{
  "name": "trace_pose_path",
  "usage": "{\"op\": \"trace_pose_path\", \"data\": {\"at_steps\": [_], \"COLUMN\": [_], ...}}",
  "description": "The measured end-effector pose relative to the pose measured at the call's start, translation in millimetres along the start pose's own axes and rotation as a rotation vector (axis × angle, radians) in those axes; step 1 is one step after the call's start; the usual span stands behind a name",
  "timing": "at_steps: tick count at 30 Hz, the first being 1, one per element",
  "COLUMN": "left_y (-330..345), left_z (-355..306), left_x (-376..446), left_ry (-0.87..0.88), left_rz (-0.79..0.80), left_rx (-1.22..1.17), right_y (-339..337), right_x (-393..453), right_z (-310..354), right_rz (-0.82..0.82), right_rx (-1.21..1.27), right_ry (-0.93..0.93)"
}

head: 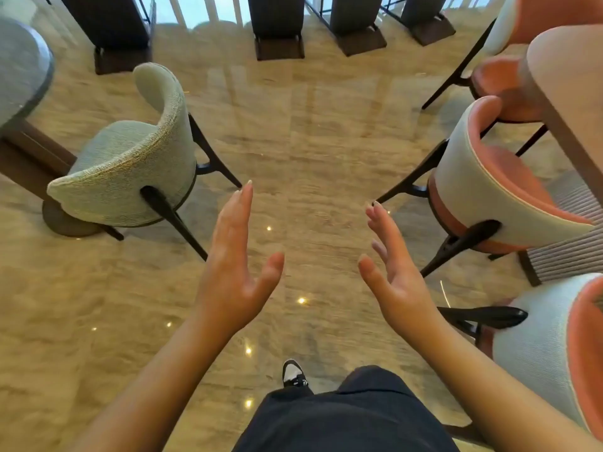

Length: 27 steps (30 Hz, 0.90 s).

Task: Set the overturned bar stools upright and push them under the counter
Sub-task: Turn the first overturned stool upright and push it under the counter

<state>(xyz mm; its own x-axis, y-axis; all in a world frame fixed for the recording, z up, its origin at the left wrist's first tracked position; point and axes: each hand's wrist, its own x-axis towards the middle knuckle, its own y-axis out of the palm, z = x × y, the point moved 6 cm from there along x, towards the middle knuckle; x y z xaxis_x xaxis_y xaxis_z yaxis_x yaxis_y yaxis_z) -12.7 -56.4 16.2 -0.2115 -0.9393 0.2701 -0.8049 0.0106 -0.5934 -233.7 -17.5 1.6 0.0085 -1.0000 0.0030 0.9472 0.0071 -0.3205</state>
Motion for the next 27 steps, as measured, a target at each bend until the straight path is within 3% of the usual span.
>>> {"op": "trace_pose_path", "data": {"at_steps": [15, 27], "left_y": [29, 71], "left_z": [2, 4], "left_x": [103, 265], "left_ry": [-0.044, -0.129], "left_rz": [-0.035, -0.116], "left_rx": [0.017, 0.089], "right_y": [-57, -117], "right_x": [109, 285], "right_z": [-16, -26], "right_rz": [-0.064, 0.096], "right_rx": [0.042, 0.066], "right_ry": [-0.027, -0.073]}}
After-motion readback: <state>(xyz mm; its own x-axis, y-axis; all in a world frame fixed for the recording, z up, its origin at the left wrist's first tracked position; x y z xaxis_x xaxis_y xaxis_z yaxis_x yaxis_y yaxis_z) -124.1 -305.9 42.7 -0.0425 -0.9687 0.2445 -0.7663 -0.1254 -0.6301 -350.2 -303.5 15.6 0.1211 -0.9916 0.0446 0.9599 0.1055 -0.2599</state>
